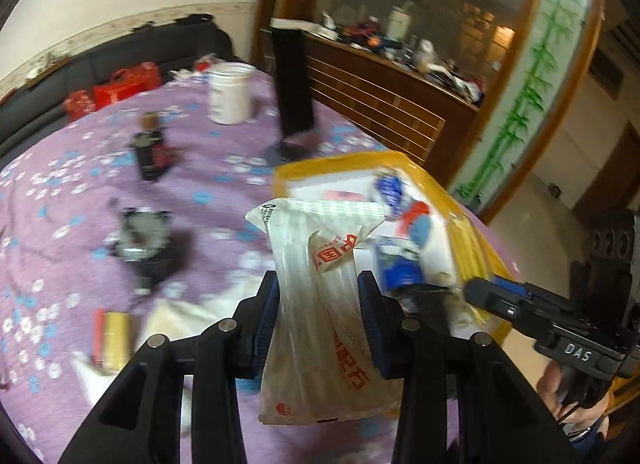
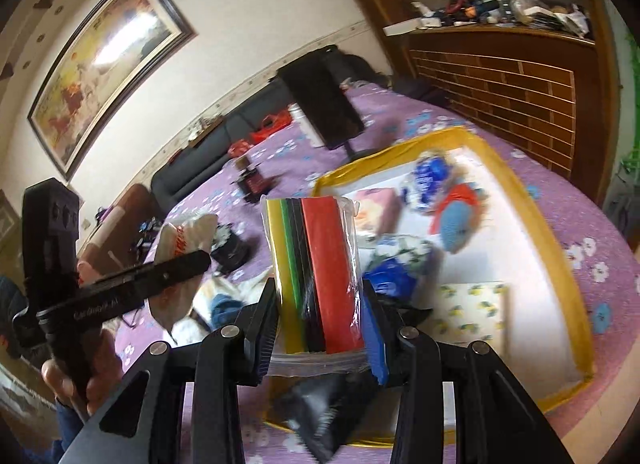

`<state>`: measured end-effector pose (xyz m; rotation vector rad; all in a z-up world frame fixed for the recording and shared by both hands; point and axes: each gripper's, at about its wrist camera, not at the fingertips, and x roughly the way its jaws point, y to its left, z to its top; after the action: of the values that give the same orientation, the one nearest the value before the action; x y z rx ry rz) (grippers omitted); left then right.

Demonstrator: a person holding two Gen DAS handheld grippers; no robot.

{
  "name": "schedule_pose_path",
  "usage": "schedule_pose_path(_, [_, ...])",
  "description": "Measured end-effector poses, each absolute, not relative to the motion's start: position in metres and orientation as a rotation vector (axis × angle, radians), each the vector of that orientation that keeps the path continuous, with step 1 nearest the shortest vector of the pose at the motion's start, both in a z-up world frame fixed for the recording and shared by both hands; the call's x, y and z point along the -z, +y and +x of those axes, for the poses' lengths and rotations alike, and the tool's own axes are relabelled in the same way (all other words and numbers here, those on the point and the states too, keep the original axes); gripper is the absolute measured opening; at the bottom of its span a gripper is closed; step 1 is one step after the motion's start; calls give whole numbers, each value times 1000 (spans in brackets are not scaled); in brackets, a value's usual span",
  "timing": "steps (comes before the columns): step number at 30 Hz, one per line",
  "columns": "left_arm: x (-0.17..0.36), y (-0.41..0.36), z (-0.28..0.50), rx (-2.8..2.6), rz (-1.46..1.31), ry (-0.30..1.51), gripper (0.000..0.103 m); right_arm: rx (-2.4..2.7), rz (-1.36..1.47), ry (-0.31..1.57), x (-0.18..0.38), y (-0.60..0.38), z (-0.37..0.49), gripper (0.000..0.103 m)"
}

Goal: Organize soft objects
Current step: 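Carry the sponge pack into the tray with right tool while left releases the white bag there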

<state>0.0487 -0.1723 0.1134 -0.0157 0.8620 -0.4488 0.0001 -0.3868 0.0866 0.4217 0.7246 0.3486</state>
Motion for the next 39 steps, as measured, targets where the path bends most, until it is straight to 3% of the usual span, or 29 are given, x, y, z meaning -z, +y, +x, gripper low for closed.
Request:
schedule_pose_path(10, [-91, -266, 54, 575, 36, 929, 39, -232, 467, 750, -75, -439, 9, 42])
schedule_pose_path(28, [-47, -298, 100, 586, -29, 1044, 39, -114, 424, 879, -64, -475, 68, 42])
schedule_pose_path(31, [-47, -298, 100, 586, -35, 1039, 46, -125, 421, 897, -60, -469, 71, 44])
schedule_pose_path(39, [-56, -293, 95, 588, -40, 1021, 52, -117, 414, 866, -67, -464, 67, 53])
